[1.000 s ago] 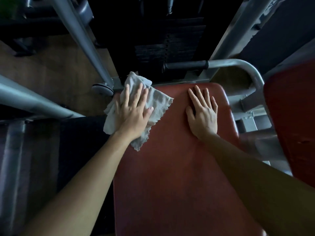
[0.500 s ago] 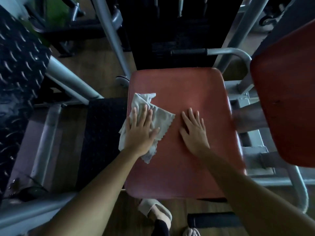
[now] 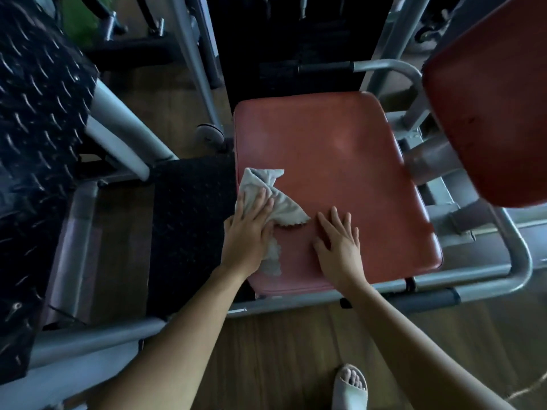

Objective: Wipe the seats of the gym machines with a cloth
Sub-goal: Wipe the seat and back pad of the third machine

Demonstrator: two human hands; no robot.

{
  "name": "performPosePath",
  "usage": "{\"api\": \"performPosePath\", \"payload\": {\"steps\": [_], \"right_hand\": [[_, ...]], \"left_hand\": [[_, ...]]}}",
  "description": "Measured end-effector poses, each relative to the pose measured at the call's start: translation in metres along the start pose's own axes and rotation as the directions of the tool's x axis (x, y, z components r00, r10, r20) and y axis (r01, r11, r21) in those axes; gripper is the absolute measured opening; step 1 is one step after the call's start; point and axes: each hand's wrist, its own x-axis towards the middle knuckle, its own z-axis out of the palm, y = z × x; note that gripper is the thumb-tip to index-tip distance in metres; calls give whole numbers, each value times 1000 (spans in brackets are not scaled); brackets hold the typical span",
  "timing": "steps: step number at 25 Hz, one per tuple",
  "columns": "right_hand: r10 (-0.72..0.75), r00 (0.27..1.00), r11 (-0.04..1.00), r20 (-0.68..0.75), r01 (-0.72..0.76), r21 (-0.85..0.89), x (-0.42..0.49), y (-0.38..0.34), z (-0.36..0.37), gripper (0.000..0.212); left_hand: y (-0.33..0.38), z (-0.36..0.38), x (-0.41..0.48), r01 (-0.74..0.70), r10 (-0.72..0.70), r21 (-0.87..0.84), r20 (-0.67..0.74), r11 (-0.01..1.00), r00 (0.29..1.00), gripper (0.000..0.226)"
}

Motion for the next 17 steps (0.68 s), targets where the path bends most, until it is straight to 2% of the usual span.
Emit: {"api": "performPosePath", "payload": {"steps": [2, 4, 8, 10, 13, 15, 17], "right_hand": [[35, 998, 999, -44, -36, -31, -4, -8, 9, 60], [66, 994, 993, -86, -74, -91, -4, -15, 17, 60], [92, 985, 977, -147, -118, -180, -3, -21, 28, 61], [71, 979, 973, -193, -111, -203, -6, -18, 33, 61], [-6, 954, 952, -299, -86, -293, -8, -13, 47, 59], [-17, 934, 954, -356, -92, -286, -10, -12, 51, 58], [-34, 930, 954, -367, -79, -289, -10, -12, 52, 58]], "left_hand": [[-12, -9, 3, -70, 48, -250, -93, 966, 995, 45], [-25, -25, 4, -102, 25, -382, -201, 918, 979, 40], [-43, -55, -9, 49, -222, -602, -216, 797, 951, 30], [-49, -57, -12, 91, -314, -738, -169, 669, 934, 32], [-53, -53, -15, 87, -352, -921, -58, 380, 934, 38], [-51, -49, -16, 119, -312, -975, 55, 190, 949, 40], [-54, -49, -23, 164, -375, -984, 128, 66, 918, 44]]}}
